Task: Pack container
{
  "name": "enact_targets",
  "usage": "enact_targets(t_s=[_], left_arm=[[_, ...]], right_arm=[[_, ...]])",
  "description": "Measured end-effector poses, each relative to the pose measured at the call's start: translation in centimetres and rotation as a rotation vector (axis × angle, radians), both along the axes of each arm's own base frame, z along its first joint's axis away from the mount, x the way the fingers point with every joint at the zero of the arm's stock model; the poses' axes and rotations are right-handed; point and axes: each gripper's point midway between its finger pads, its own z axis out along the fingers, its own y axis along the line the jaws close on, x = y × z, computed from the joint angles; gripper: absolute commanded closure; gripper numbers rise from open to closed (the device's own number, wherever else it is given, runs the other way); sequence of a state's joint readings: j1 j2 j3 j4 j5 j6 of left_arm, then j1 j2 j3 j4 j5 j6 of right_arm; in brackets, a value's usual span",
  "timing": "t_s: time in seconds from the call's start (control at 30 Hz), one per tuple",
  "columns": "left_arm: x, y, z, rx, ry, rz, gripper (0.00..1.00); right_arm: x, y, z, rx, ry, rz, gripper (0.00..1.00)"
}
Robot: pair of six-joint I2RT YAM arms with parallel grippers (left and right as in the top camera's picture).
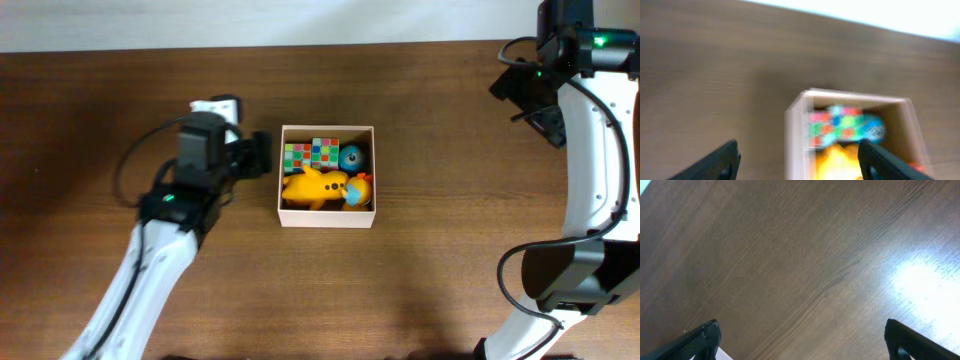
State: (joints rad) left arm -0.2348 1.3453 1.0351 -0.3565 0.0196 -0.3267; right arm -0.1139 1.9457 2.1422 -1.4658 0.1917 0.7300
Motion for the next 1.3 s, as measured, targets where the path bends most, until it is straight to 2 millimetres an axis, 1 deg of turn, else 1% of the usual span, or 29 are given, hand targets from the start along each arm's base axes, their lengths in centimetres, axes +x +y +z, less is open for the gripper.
enact_targets(t_s=[0.07, 0.1, 0.17, 0.23, 0.27, 0.37, 0.57, 0.63, 0.77, 0.97, 1.07, 1.2, 1.3], left_arm=[[-1.5, 2.7, 0.1, 0.065, 0.035, 0.077, 0.21], [-2.1, 3.7, 0.0, 0.092, 0.054, 0.106, 0.19], [-3.8, 5.7, -0.8, 0.151, 0.120, 0.157, 0.18], [-5.4, 7.0, -2.2, 0.198, 0.204, 0.187, 0.09], [-6.2, 7.4, -2.8, 0.217, 0.246, 0.194, 0.04], [-7.6, 8.1, -3.8, 0.242, 0.316, 0.211, 0.00], [-9.5, 8.7, -4.3, 0.252, 0.380, 0.234, 0.01], [-10.5, 8.8, -3.6, 0.241, 0.378, 0.247, 0.01], [-13.5, 9.3, -1.0, 0.214, 0.330, 0.265, 0.01], [-17.7, 10.0, 3.0, 0.132, 0.186, 0.313, 0.01], [-19.4, 10.3, 4.4, 0.094, 0.119, 0.330, 0.01], [-21.2, 10.5, 5.2, 0.065, 0.073, 0.342, 0.01], [-22.0, 10.7, 5.1, 0.064, 0.078, 0.344, 0.01]], right_arm=[[0.0, 0.0, 0.0, 0.000, 0.000, 0.000, 0.01], [0.0, 0.0, 0.0, 0.000, 0.000, 0.000, 0.01], [0.0, 0.0, 0.0, 0.000, 0.000, 0.000, 0.01], [0.0, 0.0, 0.0, 0.000, 0.000, 0.000, 0.01], [0.0, 0.0, 0.0, 0.000, 0.000, 0.000, 0.01], [0.0, 0.0, 0.0, 0.000, 0.000, 0.000, 0.01], [0.0, 0.0, 0.0, 0.000, 0.000, 0.000, 0.01], [0.0, 0.0, 0.0, 0.000, 0.000, 0.000, 0.01], [0.0, 0.0, 0.0, 0.000, 0.000, 0.000, 0.01], [0.0, 0.0, 0.0, 0.000, 0.000, 0.000, 0.01], [0.0, 0.0, 0.0, 0.000, 0.000, 0.000, 0.01], [0.0, 0.0, 0.0, 0.000, 0.000, 0.000, 0.01], [0.0, 0.0, 0.0, 0.000, 0.000, 0.000, 0.01]])
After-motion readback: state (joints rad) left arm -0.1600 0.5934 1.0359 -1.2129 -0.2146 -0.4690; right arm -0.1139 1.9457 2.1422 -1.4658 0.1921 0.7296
